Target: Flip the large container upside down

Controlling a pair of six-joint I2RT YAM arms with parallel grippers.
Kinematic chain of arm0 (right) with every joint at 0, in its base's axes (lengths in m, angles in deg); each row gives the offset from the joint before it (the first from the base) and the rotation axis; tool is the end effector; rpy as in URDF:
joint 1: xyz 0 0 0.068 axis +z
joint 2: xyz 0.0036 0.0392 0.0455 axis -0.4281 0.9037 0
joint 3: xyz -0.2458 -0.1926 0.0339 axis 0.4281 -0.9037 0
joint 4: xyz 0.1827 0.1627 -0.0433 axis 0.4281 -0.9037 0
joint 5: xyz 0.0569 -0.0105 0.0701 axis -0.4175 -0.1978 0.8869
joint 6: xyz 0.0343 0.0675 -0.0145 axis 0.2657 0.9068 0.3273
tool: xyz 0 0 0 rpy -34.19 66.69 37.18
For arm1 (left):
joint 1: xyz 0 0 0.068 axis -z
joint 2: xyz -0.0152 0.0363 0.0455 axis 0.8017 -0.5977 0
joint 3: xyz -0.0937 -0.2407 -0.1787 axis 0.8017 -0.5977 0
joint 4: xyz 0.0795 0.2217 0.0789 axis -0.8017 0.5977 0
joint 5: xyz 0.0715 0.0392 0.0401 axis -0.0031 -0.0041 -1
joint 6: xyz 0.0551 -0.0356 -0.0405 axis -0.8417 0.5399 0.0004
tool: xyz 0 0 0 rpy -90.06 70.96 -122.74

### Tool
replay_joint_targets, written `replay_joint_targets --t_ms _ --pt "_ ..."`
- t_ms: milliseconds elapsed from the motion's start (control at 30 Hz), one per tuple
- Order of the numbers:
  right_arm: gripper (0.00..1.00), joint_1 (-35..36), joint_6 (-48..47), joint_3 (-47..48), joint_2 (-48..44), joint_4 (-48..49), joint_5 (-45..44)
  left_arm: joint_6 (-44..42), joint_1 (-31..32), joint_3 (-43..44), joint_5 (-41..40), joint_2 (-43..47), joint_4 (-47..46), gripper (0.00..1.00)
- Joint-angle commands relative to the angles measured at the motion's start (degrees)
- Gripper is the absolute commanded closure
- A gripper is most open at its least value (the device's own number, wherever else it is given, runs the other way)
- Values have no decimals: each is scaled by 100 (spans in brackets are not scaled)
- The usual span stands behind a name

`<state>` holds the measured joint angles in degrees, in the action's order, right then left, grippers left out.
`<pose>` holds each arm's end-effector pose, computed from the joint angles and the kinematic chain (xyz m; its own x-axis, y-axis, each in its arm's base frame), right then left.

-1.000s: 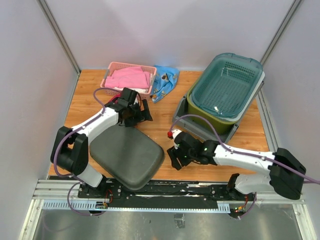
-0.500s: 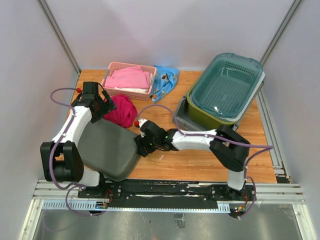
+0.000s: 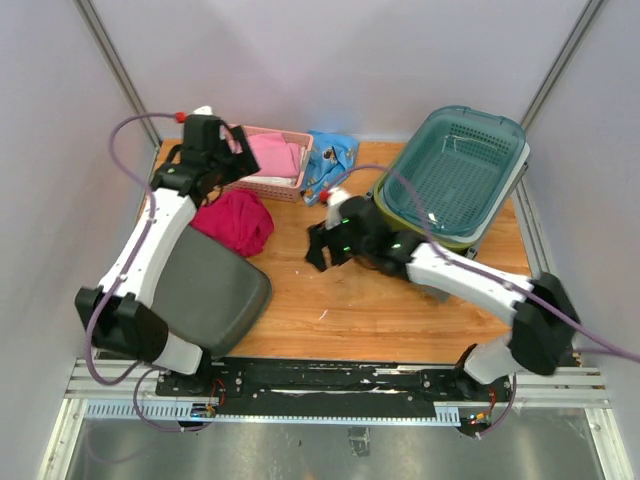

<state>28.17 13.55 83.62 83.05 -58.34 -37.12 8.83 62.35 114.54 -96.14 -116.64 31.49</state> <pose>0.2140 0.3045 0.3089 -0.5793 -0.2100 -0.7876 -0.7102 0.6043 0.3612 0.3128 -0.0381 0.4095 -0.4927 -0.3828 -0.7814 -0.2457 0.9227 -0.2971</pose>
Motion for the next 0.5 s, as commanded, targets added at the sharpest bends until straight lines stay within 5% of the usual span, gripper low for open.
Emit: replay_joint_targets --t_ms 0,233,467 --pt "33 -861 -239 -573 -1611 -985 -817 -231 941 845 -239 -972 13 1" --pt "29 -1829 -461 -914 -3410 -2002 -2200 -628 1755 2575 706 -2911 -65 2" --pt "29 -2138 -549 -828 -3780 -2498 -2521 -472 1884 3749 1694 -4448 -493 4"
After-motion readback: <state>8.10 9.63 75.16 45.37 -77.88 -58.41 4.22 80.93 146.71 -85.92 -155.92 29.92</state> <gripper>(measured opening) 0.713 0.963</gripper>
